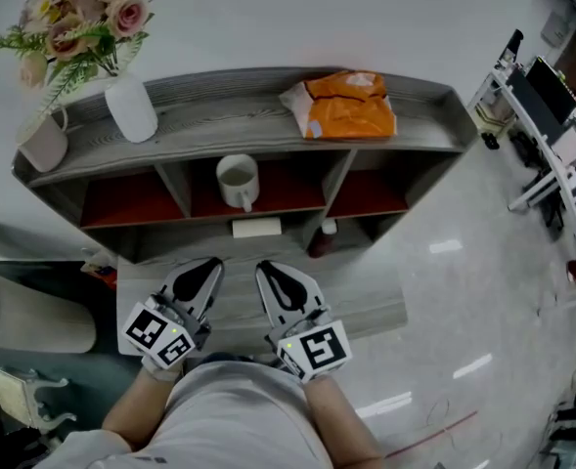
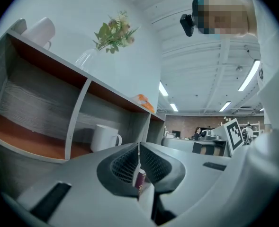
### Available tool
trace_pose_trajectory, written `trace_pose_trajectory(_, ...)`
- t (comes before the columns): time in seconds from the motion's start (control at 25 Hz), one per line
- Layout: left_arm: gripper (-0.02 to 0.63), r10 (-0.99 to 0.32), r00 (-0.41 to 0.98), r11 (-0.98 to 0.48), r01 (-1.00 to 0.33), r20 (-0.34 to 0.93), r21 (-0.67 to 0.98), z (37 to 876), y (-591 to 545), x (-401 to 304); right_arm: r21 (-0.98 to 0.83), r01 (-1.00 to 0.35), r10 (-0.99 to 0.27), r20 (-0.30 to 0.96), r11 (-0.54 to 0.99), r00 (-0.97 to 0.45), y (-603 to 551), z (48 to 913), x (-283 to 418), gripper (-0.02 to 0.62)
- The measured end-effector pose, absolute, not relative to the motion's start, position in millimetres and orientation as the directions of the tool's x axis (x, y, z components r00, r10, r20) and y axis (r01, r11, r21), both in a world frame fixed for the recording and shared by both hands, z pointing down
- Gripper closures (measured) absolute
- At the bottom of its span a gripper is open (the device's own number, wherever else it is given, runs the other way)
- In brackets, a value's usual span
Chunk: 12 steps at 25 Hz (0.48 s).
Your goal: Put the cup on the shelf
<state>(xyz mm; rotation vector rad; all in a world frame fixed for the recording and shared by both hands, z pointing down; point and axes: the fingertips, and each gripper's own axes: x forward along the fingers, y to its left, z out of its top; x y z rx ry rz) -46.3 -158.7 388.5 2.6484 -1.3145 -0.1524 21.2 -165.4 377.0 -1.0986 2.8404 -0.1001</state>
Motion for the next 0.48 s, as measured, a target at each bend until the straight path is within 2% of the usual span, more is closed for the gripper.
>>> trace_pose_trajectory(0.48,0.589,-0.783,0.622,-0.613,-0.770,-0.010,0.176,386.2,-147.9,-47.9,-0.075,-0.626,-0.630,-0.060,0.776,-0.774,-157.4,378.6,0.9,0.566)
